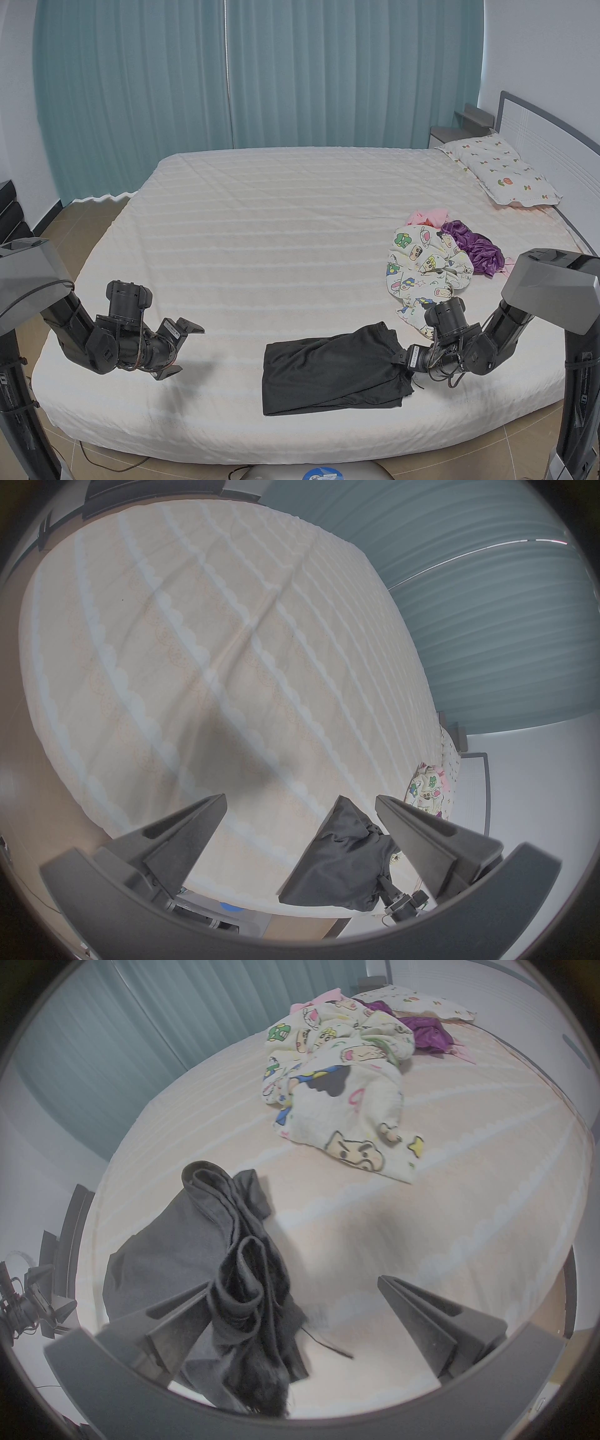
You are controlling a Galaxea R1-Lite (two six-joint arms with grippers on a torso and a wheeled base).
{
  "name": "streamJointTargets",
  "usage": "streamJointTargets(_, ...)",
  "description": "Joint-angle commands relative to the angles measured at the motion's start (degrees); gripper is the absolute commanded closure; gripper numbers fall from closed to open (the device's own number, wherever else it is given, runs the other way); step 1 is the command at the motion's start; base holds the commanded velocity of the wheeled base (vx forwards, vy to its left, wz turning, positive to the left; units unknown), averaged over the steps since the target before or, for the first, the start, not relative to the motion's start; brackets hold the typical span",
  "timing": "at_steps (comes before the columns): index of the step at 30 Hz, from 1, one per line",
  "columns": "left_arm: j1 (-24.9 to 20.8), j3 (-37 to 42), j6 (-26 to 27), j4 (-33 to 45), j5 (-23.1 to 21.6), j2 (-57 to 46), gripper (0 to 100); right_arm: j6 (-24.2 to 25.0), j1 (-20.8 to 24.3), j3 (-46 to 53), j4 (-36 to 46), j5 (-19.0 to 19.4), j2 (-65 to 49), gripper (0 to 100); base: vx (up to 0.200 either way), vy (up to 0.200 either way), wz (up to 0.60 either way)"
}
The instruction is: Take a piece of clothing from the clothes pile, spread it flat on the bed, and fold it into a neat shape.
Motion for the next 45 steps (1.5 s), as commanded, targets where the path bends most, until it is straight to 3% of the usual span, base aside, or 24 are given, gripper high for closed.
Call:
streamJointTargets(1,-0.03,0.07,0.00,-0.02,0.01,0.10,0,0.30,-1.14,5.50,-1.04,0.34,-4.12,0,0.000,0.000,0.00)
streamJointTargets(7,-0.03,0.16,0.00,-0.02,0.01,0.01,0,0.21,-2.89,10.15,-6.14,0.34,-4.29,0,0.000,0.000,0.00)
streamJointTargets(11,-0.03,0.16,0.00,-0.02,-0.08,0.01,0,0.21,-3.33,14.37,-13.70,0.95,-5.26,0,0.000,0.000,0.00)
streamJointTargets(17,-0.03,0.16,0.09,-0.11,0.01,0.10,0,0.30,-2.81,16.66,-22.22,6.93,-8.25,0,0.000,0.000,0.00)
streamJointTargets(22,-0.03,0.16,0.09,-0.11,0.01,0.10,0,1.70,-1.66,13.67,-23.10,8.69,-4.65,0,0.000,0.000,0.00)
streamJointTargets(32,-0.03,-0.02,0.09,-0.11,0.01,0.10,0,3.37,0.71,6.11,-22.31,8.34,4.06,0,0.000,0.000,0.00)
streamJointTargets(33,-0.03,0.07,0.09,-0.11,0.01,0.10,0,3.37,0.71,6.02,-22.22,8.25,4.06,100,0.000,0.000,0.00)
streamJointTargets(45,-0.03,0.25,0.00,-0.02,0.01,0.01,0,4.16,0.18,14.02,-23.10,8.16,-4.03,100,0.000,0.000,0.00)
